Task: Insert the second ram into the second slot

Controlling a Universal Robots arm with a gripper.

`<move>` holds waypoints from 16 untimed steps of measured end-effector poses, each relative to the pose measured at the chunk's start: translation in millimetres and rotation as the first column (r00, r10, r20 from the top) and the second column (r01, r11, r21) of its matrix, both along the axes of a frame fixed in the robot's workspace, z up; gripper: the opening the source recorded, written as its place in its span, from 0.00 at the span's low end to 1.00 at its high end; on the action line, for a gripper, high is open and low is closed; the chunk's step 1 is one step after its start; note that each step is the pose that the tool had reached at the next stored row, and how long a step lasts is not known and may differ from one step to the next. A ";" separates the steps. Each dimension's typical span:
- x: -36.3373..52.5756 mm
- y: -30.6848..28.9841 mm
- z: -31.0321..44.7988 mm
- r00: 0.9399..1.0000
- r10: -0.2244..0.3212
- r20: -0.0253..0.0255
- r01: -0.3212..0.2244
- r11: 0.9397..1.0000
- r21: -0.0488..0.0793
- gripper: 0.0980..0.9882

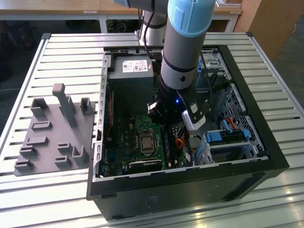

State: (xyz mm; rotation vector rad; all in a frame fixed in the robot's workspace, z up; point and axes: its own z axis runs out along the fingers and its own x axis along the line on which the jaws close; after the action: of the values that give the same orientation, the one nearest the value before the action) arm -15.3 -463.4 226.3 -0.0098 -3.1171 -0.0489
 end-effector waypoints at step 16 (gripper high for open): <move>3.9 -0.8 -6.5 1.000 0.004 -0.009 -0.004 1.000 0.000 0.04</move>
State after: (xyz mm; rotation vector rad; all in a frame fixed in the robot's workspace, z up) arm -11.4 -464.2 219.8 -0.0042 -3.1079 -0.0487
